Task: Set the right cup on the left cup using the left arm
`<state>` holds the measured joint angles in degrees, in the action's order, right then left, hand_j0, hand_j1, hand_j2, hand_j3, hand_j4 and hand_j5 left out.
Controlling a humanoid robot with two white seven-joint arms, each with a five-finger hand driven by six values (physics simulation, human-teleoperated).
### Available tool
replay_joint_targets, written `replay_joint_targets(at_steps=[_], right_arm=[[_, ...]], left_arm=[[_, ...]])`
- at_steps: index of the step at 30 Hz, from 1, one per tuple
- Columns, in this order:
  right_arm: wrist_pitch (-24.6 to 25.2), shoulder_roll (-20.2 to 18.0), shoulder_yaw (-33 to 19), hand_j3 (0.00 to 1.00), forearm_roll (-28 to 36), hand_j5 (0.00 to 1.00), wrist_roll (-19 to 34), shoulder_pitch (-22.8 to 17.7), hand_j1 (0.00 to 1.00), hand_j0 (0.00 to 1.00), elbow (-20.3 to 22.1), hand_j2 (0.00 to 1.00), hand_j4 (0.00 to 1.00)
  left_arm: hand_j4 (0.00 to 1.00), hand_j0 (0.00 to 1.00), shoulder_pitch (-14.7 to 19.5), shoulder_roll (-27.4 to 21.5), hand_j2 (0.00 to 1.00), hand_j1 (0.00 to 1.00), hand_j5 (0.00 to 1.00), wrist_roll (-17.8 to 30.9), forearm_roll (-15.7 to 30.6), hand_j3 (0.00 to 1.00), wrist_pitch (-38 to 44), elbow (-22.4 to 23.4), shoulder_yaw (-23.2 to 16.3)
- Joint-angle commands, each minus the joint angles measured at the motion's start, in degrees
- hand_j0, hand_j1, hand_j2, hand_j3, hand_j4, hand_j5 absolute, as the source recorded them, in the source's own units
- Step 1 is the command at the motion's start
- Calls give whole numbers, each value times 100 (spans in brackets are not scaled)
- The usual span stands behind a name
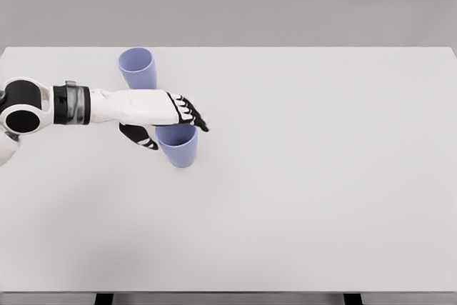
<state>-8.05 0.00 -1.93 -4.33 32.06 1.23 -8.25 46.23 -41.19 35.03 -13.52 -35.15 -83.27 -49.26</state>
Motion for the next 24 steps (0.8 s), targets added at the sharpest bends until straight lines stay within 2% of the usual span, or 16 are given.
replay_joint_targets(at_steps=[1, 7, 8, 10, 12, 14, 16, 20, 24], right_arm=[[-3, 0, 0, 100, -7, 100, 2, 0, 100, 100, -1, 100, 100], [-3, 0, 0, 100, -7, 100, 2, 0, 100, 100, -1, 100, 100], [-3, 0, 0, 100, -7, 100, 2, 0, 100, 100, -1, 100, 100], [-3, 0, 0, 100, -7, 100, 2, 0, 100, 100, -1, 100, 100], [-3, 0, 0, 100, -7, 100, 2, 0, 100, 100, -1, 100, 100], [-3, 0, 0, 100, -7, 100, 2, 0, 100, 100, -1, 100, 100], [-3, 0, 0, 100, -7, 100, 2, 0, 100, 100, -1, 100, 100], [-3, 0, 0, 100, -7, 100, 2, 0, 100, 100, -1, 100, 100], [-3, 0, 0, 100, -7, 100, 2, 0, 100, 100, -1, 100, 100]], left_arm=[[80, 80, 0, -3, 80, 80, 80, -3, 8, 80, 15, 3, -5], [75, 75, -193, -3, 75, 75, 75, -3, -115, 75, 15, 12, 65], [67, 67, -202, -20, 67, 67, 67, -3, -37, 67, 15, -5, 74], [60, 60, -202, -73, 60, 60, 60, -3, 78, 60, 15, -5, 83], [52, 52, -193, -91, 52, 52, 52, -3, 490, 52, 15, -32, 83], [52, 52, -158, -143, 52, 52, 52, -3, 649, 52, 15, -49, 109], [49, 49, -150, -468, 49, 49, 49, -3, 1079, 49, 15, -120, 197], [49, 49, -35, -750, 49, 49, 49, -3, 1396, 49, 15, -137, 206], [49, 49, 255, -1101, 49, 49, 49, -3, 1633, 49, 15, -129, 215]])
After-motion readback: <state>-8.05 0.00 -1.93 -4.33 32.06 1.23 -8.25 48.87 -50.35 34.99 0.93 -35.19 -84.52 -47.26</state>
